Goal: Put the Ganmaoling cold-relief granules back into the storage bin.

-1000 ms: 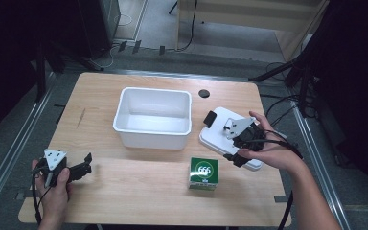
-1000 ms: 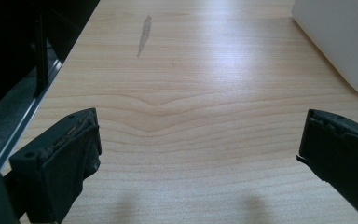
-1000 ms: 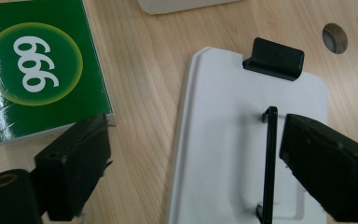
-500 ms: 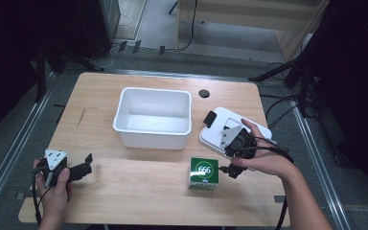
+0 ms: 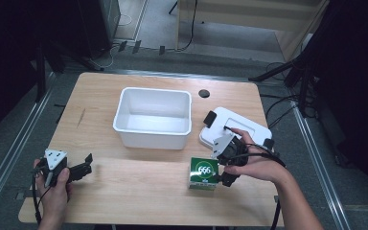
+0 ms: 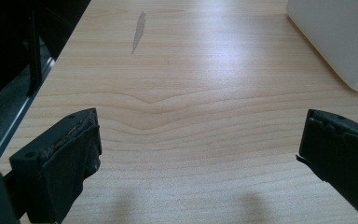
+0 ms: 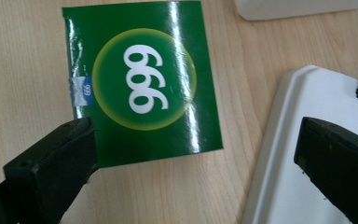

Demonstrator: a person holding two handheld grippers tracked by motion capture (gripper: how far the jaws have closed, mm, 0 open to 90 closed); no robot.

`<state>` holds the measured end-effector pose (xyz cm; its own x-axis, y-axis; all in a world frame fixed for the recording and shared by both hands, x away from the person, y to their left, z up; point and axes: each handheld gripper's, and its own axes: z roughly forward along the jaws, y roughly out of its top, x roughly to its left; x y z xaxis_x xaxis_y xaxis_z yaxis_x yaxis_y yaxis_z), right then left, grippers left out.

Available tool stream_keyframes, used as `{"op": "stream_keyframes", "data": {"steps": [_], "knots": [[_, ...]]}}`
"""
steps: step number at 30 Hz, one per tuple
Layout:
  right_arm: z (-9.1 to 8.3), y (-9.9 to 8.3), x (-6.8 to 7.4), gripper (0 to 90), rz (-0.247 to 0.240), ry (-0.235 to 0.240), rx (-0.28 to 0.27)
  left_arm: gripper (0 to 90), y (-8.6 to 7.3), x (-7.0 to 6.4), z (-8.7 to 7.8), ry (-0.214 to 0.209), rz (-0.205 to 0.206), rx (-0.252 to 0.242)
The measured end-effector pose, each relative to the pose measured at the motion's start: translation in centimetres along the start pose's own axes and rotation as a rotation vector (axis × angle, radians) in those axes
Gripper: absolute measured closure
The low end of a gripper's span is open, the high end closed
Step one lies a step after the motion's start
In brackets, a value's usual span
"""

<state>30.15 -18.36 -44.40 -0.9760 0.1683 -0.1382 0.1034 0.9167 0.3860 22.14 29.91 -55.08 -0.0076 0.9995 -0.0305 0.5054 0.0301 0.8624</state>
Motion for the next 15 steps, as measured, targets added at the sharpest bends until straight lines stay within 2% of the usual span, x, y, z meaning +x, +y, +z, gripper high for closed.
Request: {"op": "stream_keyframes", "data": {"steps": [6, 15], "knots": [[0.6, 0.6, 0.6, 0.0, -0.034, 0.010, 0.004, 0.0, 0.0, 0.0, 0.0, 0.002, 0.000, -0.003], [1.2, 0.9, 0.9, 0.0, -0.033, 0.052, -0.006, 0.0, 0.0, 0.0, 0.0, 0.001, 0.001, 0.000]]}}
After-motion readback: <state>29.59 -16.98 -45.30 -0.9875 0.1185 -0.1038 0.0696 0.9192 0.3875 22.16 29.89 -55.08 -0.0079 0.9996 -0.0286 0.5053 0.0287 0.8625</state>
